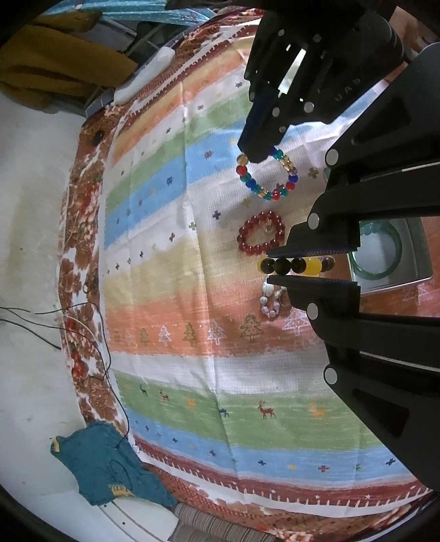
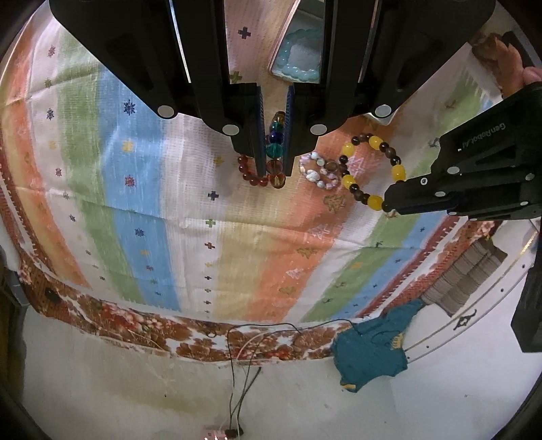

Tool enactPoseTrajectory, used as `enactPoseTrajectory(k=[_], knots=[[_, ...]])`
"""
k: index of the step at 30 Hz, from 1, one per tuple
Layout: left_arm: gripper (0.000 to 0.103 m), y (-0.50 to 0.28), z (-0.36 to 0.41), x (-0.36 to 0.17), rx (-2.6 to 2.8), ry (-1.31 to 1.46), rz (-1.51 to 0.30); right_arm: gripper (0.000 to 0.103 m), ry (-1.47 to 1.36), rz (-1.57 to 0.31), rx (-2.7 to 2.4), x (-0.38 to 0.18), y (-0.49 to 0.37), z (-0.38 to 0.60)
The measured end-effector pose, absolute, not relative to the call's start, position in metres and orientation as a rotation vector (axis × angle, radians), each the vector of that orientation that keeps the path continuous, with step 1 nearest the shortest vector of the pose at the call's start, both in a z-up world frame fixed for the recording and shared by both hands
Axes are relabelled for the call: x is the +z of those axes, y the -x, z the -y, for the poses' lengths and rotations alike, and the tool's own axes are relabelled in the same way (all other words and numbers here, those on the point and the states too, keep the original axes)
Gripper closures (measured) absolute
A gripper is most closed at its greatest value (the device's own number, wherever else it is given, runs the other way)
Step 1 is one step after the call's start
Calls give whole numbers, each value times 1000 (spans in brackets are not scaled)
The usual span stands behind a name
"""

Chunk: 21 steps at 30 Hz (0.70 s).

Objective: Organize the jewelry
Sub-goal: 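Carry both bracelets over the tin and open both tools to drop them in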

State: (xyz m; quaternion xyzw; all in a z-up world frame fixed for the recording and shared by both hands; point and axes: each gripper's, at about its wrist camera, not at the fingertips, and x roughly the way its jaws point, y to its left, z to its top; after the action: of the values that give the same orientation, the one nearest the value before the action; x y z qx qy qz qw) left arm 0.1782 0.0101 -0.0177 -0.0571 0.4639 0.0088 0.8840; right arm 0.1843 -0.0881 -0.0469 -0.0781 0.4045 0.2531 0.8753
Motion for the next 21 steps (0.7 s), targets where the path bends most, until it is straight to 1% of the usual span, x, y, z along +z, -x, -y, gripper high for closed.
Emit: enactPoseTrajectory(k=[21], knots=[[93, -138, 3, -5, -4, 95, -917, 92, 160, -808, 571, -33, -145, 95]])
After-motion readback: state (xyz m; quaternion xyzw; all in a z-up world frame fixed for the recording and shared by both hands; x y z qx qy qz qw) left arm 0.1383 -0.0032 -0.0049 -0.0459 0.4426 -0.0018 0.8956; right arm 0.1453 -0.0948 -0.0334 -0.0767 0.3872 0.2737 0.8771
